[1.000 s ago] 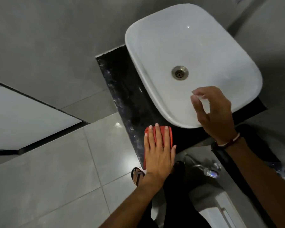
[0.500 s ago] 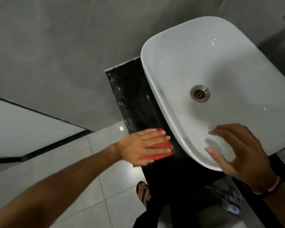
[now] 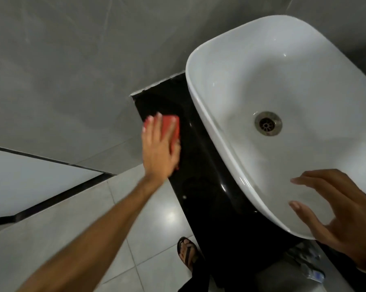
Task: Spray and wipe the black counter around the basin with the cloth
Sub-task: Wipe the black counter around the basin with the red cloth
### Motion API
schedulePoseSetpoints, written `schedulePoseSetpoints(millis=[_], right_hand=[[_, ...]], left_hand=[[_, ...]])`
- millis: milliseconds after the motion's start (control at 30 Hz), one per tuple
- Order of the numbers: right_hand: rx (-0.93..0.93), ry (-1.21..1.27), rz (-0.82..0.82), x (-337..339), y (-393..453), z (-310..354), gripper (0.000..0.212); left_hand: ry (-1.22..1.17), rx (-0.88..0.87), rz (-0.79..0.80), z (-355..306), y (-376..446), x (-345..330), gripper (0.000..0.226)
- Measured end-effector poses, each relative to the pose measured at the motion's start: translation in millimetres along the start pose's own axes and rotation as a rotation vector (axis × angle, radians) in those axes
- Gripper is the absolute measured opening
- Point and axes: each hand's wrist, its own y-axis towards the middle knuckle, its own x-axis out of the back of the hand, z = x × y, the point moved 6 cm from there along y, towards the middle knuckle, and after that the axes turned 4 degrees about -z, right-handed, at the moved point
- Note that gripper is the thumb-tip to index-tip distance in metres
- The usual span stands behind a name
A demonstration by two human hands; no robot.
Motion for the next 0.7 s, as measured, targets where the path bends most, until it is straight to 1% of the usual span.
schedulePoseSetpoints(millis=[33, 67, 133, 167, 233, 267, 300, 333, 367, 433, 500, 567, 633, 667, 700], right_hand=[[-0.005, 0.0, -0.001, 0, 0, 1, 0.059], [-0.01, 0.002, 0.002, -1, 0, 1, 0.059], [-0.026, 0.003, 0.015, -2, -1, 1, 0.059], [-0.035, 0.002, 0.016, -2, -2, 1, 0.058], [-0.05, 0.007, 0.009, -3, -3, 0, 0.056], [-0.055, 0.008, 0.006, -3, -3, -1, 0.054], [-0.061, 0.008, 0.001, -3, -2, -2, 0.053], [-0.064, 0.011, -0.002, -3, 0, -2, 0.052], [-0.065, 0.012, -0.002, -3, 0, -2, 0.052], [-0.058, 0.004, 0.003, -3, 0, -3, 0.05], [-0.044, 0.011, -0.001, -4, 2, -1, 0.047], [-0.039, 0.009, -0.013, -3, 1, 0, 0.044], [-0.033, 0.013, -0.02, -2, 1, 2, 0.043], [-0.026, 0.015, -0.023, -2, 1, 2, 0.042], [-0.017, 0.016, -0.025, -2, 0, 2, 0.042]], left_hand=[[0.006, -0.104, 0.032, -21, -35, -6, 0.066], [-0.001, -0.252, 0.086, -42, -73, -13, 0.067], [-0.035, -0.594, 0.221, -67, -134, -18, 0.063], [-0.047, -0.756, 0.285, -69, -143, -18, 0.06], [-0.023, -1.033, 0.349, -59, -118, -15, 0.055], [0.015, -1.111, 0.351, -51, -95, -14, 0.053], [0.058, -1.127, 0.345, -39, -66, -12, 0.052], [0.106, -1.092, 0.331, -24, -30, -9, 0.052], [0.148, -1.009, 0.316, -8, 7, -5, 0.052], [0.205, -0.779, 0.284, 22, 73, 8, 0.057], [0.203, -0.515, 0.263, 44, 113, 17, 0.066], [0.19, -0.298, 0.195, 41, 119, 15, 0.07], [0.214, -0.098, 0.124, 19, 100, 7, 0.067], [0.224, -0.038, 0.109, 2, 83, 0, 0.067], [0.235, -0.017, 0.115, -17, 60, -9, 0.067]])
